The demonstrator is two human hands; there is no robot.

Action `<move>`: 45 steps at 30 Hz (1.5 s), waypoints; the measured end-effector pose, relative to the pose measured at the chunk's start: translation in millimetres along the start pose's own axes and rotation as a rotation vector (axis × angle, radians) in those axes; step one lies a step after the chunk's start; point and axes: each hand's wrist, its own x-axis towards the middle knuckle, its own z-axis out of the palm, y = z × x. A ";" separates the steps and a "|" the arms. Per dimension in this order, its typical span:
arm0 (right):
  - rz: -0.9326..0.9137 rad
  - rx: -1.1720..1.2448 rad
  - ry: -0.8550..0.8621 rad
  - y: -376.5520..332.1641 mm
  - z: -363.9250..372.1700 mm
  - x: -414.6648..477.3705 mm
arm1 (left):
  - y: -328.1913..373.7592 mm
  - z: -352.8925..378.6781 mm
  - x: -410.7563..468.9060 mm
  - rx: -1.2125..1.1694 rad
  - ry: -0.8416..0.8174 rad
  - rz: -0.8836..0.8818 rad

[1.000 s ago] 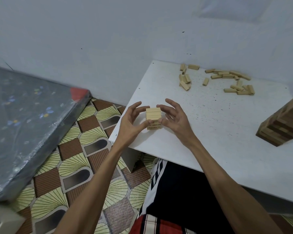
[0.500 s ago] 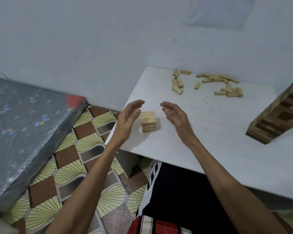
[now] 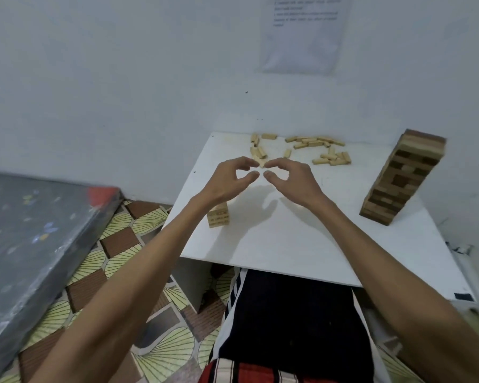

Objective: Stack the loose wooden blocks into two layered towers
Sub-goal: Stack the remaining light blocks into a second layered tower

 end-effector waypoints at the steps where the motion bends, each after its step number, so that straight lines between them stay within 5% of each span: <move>1: -0.007 -0.059 -0.003 1.1 -5.5 1.9 | 2.4 4.4 6.2 0.012 -0.008 0.005; 14: 0.196 -0.487 0.045 67.5 -53.8 45.8 | 16.7 73.6 103.8 0.143 -0.153 0.067; 22: 0.443 -0.595 0.078 120.0 -53.4 83.1 | -7.8 104.6 172.1 0.250 -0.177 -0.048; 28: 0.388 -0.619 0.145 136.7 -32.9 79.3 | -26.4 128.3 187.0 0.320 -0.256 -0.073; 37: 0.255 -0.395 0.263 138.5 -28.3 80.0 | -32.3 133.3 180.3 0.207 -0.074 -0.006; 45: 0.238 -0.505 0.135 146.8 -39.5 100.7 | -39.1 142.4 188.1 0.290 -0.039 -0.015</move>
